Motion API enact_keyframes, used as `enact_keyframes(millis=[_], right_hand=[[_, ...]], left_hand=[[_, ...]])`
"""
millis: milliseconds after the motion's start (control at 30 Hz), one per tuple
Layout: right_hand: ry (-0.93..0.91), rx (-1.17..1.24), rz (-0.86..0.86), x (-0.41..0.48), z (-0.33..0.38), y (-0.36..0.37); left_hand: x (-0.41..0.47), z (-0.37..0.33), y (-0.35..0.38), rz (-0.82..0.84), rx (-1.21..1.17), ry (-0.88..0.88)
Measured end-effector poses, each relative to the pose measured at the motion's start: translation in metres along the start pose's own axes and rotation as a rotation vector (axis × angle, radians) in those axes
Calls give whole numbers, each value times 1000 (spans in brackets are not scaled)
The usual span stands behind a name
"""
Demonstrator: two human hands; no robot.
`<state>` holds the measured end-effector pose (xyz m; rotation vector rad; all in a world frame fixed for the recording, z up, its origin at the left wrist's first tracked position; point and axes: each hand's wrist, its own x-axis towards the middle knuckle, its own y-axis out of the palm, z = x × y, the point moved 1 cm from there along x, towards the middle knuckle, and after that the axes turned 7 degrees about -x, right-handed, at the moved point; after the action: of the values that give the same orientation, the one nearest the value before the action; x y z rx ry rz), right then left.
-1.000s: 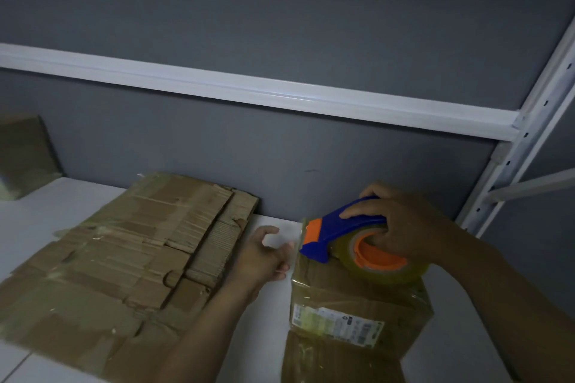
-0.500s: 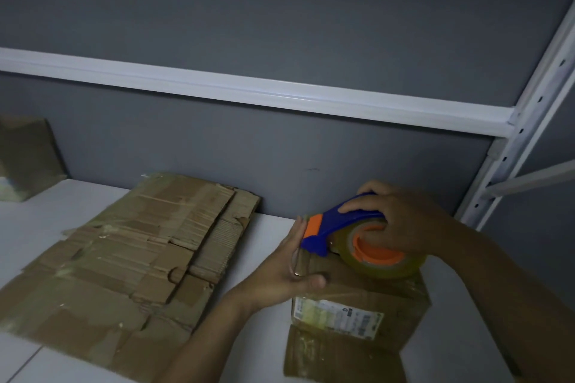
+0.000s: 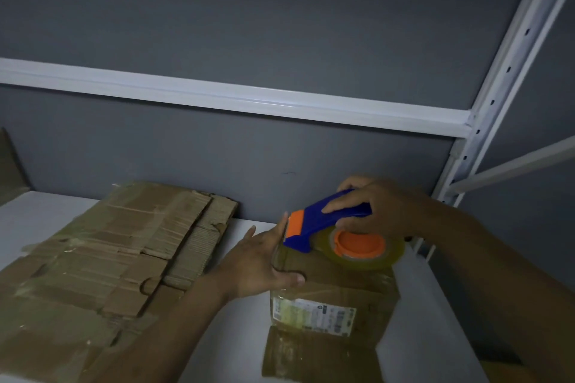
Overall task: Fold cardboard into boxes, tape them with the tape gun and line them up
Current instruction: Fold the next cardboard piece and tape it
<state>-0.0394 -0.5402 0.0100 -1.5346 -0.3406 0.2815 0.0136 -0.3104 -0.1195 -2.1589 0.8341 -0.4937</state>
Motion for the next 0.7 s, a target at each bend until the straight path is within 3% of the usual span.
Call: enact_keyframes(millis=[333, 500, 700], right_hand=[[55, 122, 66, -21, -18, -14], [33, -73, -27, -11, -3, 5], [60, -157, -38, -13, 1, 8]], left_hand=[[2, 5, -3, 59, 207, -29], [8, -13, -13, 126, 512, -18], [7, -14, 13, 95, 436, 79]])
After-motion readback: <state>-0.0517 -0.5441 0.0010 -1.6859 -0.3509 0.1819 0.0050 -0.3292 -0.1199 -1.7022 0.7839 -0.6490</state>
